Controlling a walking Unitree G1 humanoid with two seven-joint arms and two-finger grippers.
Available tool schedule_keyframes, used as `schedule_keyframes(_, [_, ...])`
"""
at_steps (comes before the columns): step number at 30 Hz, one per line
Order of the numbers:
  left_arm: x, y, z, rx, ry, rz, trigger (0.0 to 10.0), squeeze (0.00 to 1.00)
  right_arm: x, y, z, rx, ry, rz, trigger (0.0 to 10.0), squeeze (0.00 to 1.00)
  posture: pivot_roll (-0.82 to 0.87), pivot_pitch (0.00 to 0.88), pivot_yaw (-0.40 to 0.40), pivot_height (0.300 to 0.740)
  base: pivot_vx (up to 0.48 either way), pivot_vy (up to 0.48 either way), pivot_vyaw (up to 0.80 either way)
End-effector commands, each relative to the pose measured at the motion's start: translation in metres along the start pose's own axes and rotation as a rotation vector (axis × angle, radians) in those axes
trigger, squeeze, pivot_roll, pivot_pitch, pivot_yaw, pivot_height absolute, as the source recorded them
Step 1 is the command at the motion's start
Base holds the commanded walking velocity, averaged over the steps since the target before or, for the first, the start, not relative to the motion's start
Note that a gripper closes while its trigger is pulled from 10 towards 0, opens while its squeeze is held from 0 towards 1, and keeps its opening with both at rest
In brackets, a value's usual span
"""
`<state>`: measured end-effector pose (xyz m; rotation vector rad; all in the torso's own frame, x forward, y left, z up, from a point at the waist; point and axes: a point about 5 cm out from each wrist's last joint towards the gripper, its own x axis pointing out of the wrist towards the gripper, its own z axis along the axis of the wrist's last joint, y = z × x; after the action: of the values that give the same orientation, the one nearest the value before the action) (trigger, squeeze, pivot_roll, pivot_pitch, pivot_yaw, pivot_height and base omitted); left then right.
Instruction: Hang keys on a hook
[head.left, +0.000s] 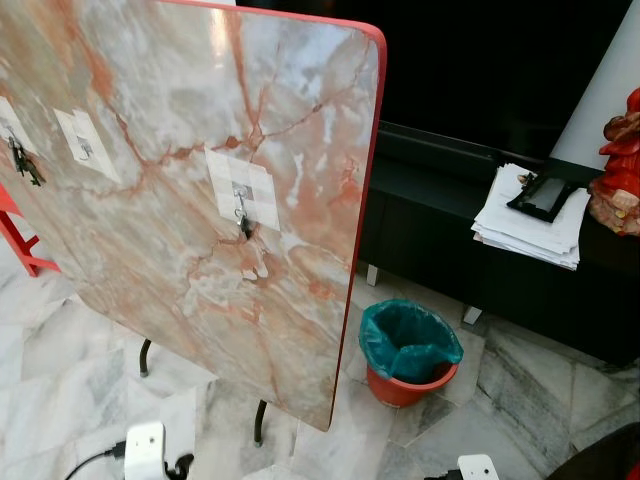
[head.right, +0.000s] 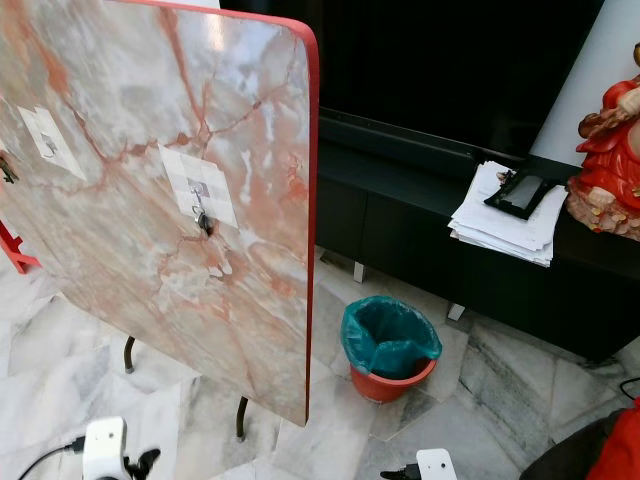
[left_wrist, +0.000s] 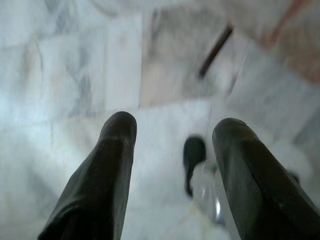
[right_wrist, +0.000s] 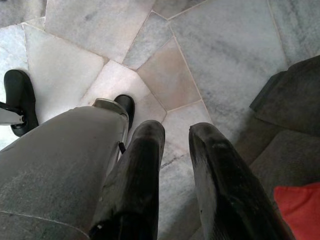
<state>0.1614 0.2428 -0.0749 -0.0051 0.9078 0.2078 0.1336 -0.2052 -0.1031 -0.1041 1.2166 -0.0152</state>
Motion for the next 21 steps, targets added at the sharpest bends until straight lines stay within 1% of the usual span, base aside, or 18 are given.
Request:
schedule_keyframes(1, [0.001,-0.006,-0.008,0.048,0.036,-0.01,10.0,0.0,0.0,0.001,-0.002,-0.004,0.004,0.0,10.0,0.0,-0.02,0.0,-0.031,0.74,0.0,0.0,0.0])
schedule_keyframes(2, [0.001,-0.006,-0.008,0.048,0.036,-0.01,10.0,0.0,0.0,0.001,-0.002,-0.004,0.004,0.0,10.0,0.0,-0.02,0.0,-0.031,0.74,0.0,0.0,0.0])
schedule_keyframes(3, [0.0,-0.007,-0.014,0.071,0.066,-0.007,10.0,0.0,0.0,0.001,-0.002,-0.005,0.004,0.001,10.0,0.0,-0.03,0.0,-0.026,0.74,0.0,0.0,0.0])
schedule_keyframes(4, [-0.001,-0.003,-0.023,0.078,0.104,0.014,10.0,0.0,0.0,0.001,-0.003,-0.001,0.002,-0.003,10.0,0.0,-0.04,0.0,-0.021,0.74,0.0,0.0,0.0])
schedule_keyframes(5, [-0.001,-0.002,-0.025,0.079,0.112,0.023,10.0,0.0,0.0,0.001,-0.003,0.0,0.001,-0.006,10.0,0.0,-0.03,0.0,-0.021,0.74,0.0,0.0,0.0])
schedule_keyframes(8, [-0.001,-0.001,-0.025,0.1,0.111,0.031,10.0,0.0,0.0,0.0,-0.003,0.0,0.0,-0.008,10.0,0.0,-0.03,0.0,-0.022,0.74,0.0,0.0,0.0])
schedule_keyframes(12, [0.0,-0.001,-0.024,0.078,0.102,0.037,10.0,0.0,0.0,0.001,-0.003,-0.003,0.001,-0.004,10.0,0.0,-0.03,0.0,-0.018,0.74,0.0,0.0,0.0])
schedule_keyframes(15, [0.0,-0.001,-0.025,0.114,0.111,0.025,10.0,0.0,0.0,0.002,-0.003,-0.004,0.002,0.0,10.0,0.0,-0.03,0.0,-0.015,0.74,0.0,0.0,0.0])
schedule_keyframes(18, [0.0,-0.001,-0.025,0.117,0.112,0.026,10.0,0.0,0.0,0.002,-0.003,-0.004,0.002,0.001,10.0,0.0,-0.03,0.0,-0.014,0.74,0.0,0.0,0.0])
schedule_keyframes(21, [0.0,-0.001,-0.024,0.114,0.108,0.028,10.0,0.0,0.0,0.002,-0.004,0.0,0.002,0.0,10.0,0.0,-0.03,0.0,-0.014,0.74,0.0,0.267,0.0])
